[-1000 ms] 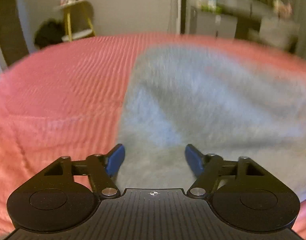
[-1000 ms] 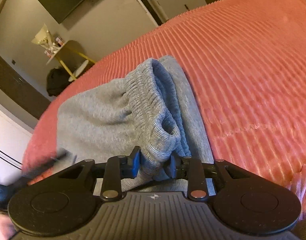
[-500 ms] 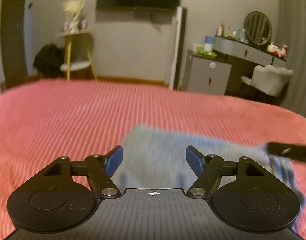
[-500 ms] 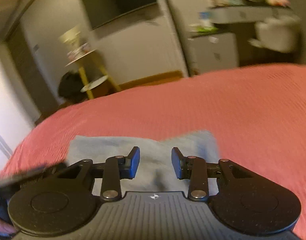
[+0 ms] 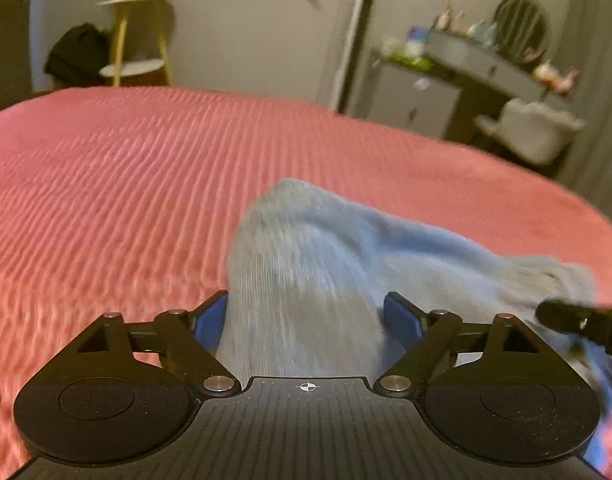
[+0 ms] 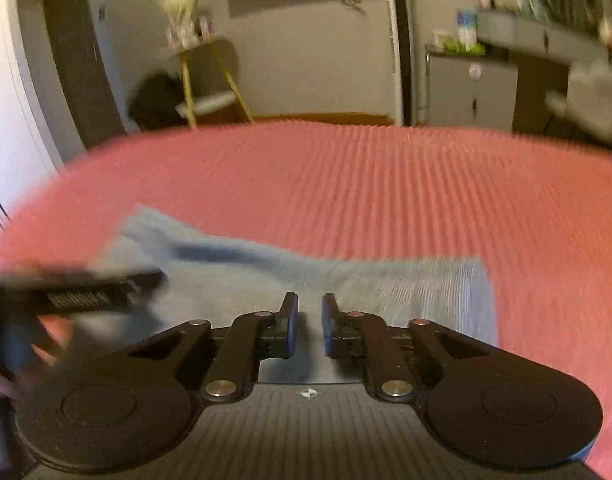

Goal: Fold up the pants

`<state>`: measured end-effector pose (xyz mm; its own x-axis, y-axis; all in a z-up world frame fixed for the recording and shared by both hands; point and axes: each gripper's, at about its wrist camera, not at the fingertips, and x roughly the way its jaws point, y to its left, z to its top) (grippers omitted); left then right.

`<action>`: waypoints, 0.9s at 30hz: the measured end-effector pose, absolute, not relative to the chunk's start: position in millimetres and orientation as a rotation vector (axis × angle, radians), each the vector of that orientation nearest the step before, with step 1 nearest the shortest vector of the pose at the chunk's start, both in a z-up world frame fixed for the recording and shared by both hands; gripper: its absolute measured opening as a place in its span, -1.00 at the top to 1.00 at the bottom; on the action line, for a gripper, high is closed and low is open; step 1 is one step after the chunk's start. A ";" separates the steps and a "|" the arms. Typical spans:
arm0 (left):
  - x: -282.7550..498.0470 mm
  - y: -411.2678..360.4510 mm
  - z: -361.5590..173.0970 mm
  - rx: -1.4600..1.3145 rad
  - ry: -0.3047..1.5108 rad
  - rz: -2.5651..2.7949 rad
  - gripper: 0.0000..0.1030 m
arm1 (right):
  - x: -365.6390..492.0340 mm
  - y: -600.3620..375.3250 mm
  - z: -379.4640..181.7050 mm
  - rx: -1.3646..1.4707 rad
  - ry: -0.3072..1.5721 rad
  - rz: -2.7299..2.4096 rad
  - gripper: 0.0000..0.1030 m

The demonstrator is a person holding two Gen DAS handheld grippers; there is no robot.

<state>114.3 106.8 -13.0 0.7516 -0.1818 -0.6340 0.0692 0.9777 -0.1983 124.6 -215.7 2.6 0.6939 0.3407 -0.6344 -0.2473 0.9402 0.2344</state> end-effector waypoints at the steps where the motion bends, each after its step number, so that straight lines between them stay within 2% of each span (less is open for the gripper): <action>1: 97.4 109.5 -12.6 -0.161 0.695 -0.154 -0.74 | 112.1 -219.9 5.7 0.197 0.743 0.362 0.73; 4: 71.2 107.5 -28.9 -0.124 0.746 -0.152 -0.77 | 68.9 -241.8 -11.6 0.290 0.849 0.358 0.72; 5: 71.1 99.7 -39.8 -0.051 0.792 -0.124 -0.83 | 62.4 -248.0 -19.8 0.304 0.881 0.332 0.98; 6: 72.0 90.6 -45.1 0.019 0.790 -0.099 -0.85 | 58.0 -256.4 -25.7 0.352 0.896 0.321 1.00; 8: 71.1 86.1 -34.2 0.018 0.785 -0.080 -0.72 | 64.6 -268.8 -22.1 0.476 0.937 0.299 1.00; 14: 22.9 110.2 -12.4 -0.224 0.754 -0.104 -0.73 | 28.7 -320.3 -12.1 0.851 0.928 0.179 0.80; 16: 12.8 115.6 -8.1 -0.282 0.737 -0.123 -0.74 | 13.4 -329.3 -15.1 0.847 0.958 0.100 -0.02; 17: 10.2 118.0 -6.6 -0.303 0.728 -0.130 -0.74 | 7.6 -334.0 -18.3 0.830 0.947 0.063 -0.33; 18: 9.4 120.4 -5.2 -0.330 0.725 -0.135 -0.74 | 5.4 -337.2 -21.7 0.850 0.923 0.064 -0.27; 21: 14.8 125.0 -3.4 -0.402 0.733 -0.142 -0.74 | 20.1 -344.2 -36.2 1.043 0.913 0.140 -0.27; 23: 9.0 127.8 -3.1 -0.425 0.736 -0.159 -0.76 | 33.1 -336.2 -48.9 1.030 0.969 0.122 -0.27; 26: 2.4 132.1 -5.0 -0.435 0.741 -0.162 -0.75 | 45.7 -323.9 -56.3 1.054 0.958 0.124 -0.29; 27: 2.3 133.1 -5.2 -0.440 0.741 -0.159 -0.75 | 47.0 -323.3 -55.9 1.071 0.949 0.116 -0.08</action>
